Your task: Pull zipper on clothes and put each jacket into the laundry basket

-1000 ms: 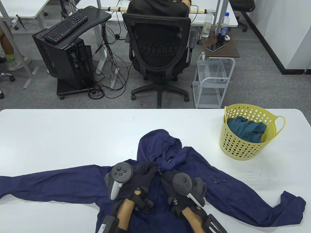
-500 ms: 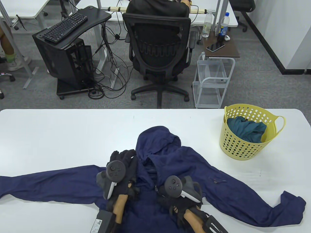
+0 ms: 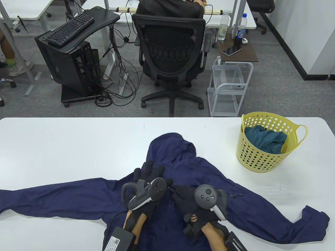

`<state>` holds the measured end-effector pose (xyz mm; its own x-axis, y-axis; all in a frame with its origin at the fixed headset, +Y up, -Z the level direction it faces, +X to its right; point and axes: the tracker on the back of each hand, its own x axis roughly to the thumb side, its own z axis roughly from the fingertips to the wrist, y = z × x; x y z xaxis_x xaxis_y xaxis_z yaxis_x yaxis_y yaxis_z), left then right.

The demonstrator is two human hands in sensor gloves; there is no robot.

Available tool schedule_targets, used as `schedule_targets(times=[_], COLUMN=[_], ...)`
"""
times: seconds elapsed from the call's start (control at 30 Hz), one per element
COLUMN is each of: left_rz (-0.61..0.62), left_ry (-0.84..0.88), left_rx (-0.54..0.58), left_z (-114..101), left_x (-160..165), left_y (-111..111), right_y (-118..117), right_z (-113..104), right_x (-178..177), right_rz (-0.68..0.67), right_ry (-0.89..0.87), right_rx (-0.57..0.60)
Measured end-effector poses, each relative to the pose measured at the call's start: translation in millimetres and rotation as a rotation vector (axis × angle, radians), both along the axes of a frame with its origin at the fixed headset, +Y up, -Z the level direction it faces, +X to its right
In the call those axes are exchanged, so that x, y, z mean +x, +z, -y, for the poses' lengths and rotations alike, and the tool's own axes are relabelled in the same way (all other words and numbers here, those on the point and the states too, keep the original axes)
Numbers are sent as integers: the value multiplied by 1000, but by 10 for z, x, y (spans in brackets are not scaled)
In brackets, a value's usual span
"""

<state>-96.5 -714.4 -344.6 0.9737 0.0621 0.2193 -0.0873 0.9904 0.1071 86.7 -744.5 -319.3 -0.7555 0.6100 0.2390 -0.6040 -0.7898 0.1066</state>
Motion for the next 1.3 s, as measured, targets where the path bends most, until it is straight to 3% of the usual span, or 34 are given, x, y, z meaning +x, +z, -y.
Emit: schedule_targets(times=[0.2, 0.3, 0.37, 0.5, 0.6, 0.97, 1.03, 1.13, 1.3], left_rz=[-135, -143, -156, -178, -181, -105, -90, -85, -71], left_ry=[-136, -142, -148, -168, -173, 8, 40, 71, -30], left_rx=[27, 13, 8, 9, -42, -11, -62, -241, -504], left_z=[264, 317, 332, 366, 379, -51, -81, -18, 383], left_x=[-1, -26, -60, -129, -159, 54, 136, 257, 348], left_y=[-73, -96, -113, -133, -138, 96, 132, 144, 39], right_y=[164, 292, 395, 485, 427, 78, 2, -114, -141], right_z=[83, 20, -11, 58, 104, 212, 229, 254, 283], right_x=[-341, -430, -486, -532, -522, -253, -180, -59, -24], right_rz=[-92, -149, -219, -329, -313, -73, -26, 45, 75], right_ry=[508, 579, 619, 619, 601, 489, 465, 449, 447], right_rx=[28, 55, 1, -156, -174, -181, -188, -185, -154])
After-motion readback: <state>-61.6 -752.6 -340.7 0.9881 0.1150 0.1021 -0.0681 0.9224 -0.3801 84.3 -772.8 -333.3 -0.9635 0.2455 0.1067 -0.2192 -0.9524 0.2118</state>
